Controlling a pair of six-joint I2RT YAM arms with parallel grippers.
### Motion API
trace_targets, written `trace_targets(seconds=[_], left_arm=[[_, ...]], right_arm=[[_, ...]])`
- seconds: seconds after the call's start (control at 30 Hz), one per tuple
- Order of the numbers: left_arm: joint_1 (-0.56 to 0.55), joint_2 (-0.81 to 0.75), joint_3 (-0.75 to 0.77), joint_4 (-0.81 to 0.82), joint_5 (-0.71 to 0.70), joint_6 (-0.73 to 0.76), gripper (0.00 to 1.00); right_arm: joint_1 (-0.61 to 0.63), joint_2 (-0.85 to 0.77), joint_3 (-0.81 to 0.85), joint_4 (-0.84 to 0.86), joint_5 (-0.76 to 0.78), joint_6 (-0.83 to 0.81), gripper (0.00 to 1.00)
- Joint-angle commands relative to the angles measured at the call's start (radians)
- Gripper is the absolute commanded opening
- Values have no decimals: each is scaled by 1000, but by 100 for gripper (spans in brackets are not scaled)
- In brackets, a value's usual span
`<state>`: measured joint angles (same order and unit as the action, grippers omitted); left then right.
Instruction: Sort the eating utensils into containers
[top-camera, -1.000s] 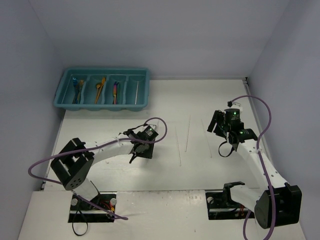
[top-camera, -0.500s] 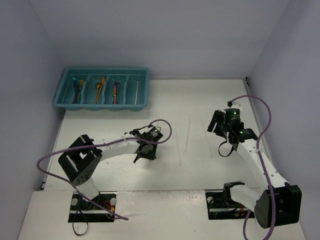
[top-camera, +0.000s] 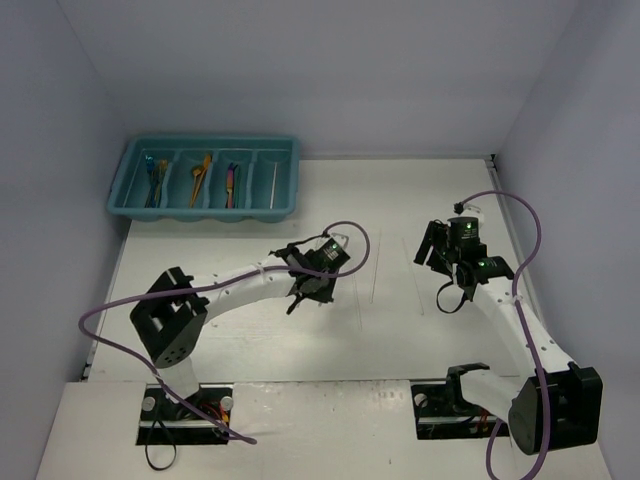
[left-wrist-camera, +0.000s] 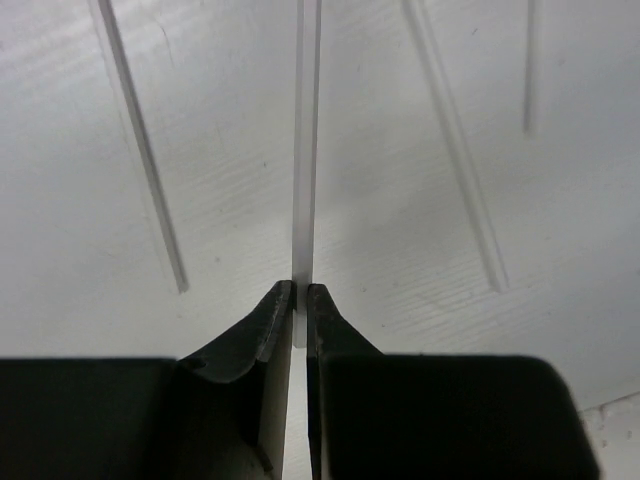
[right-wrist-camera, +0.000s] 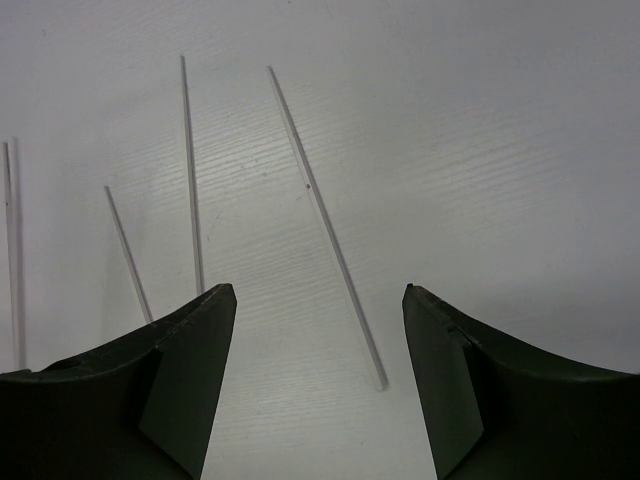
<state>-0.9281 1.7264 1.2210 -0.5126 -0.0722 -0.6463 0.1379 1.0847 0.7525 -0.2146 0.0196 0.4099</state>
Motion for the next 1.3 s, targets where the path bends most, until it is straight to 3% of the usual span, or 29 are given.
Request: trace_targets(seconds=[0.0, 0.13, 0.37, 0.6, 0.7, 0.93, 1.1, 1.27], left_arm=[[63, -97, 189, -68, -140, 114, 0], [210, -75, 286, -76, -133, 195, 0], [493, 137, 560, -84, -44, 334, 0], [591, 397, 813, -155, -37, 413, 0], [604, 426, 871, -181, -20, 421, 15], [573, 269, 799, -183, -33, 425, 37], [471, 84, 610, -170, -8, 405, 41], [291, -9, 369, -123, 36, 361, 41]], right_arm=[[-3, -9, 10, 24, 17, -13, 65], [-3, -12, 10, 23, 17, -14, 65], [-2, -12, 5, 23, 21, -18, 65], [-1, -17, 4, 24, 23, -20, 65], [-2, -21, 4, 23, 25, -20, 65], [-3, -19, 5, 24, 21, -19, 65], [-3, -28, -4, 24, 30, -19, 65], [-2, -28, 0, 24, 29, -21, 65]])
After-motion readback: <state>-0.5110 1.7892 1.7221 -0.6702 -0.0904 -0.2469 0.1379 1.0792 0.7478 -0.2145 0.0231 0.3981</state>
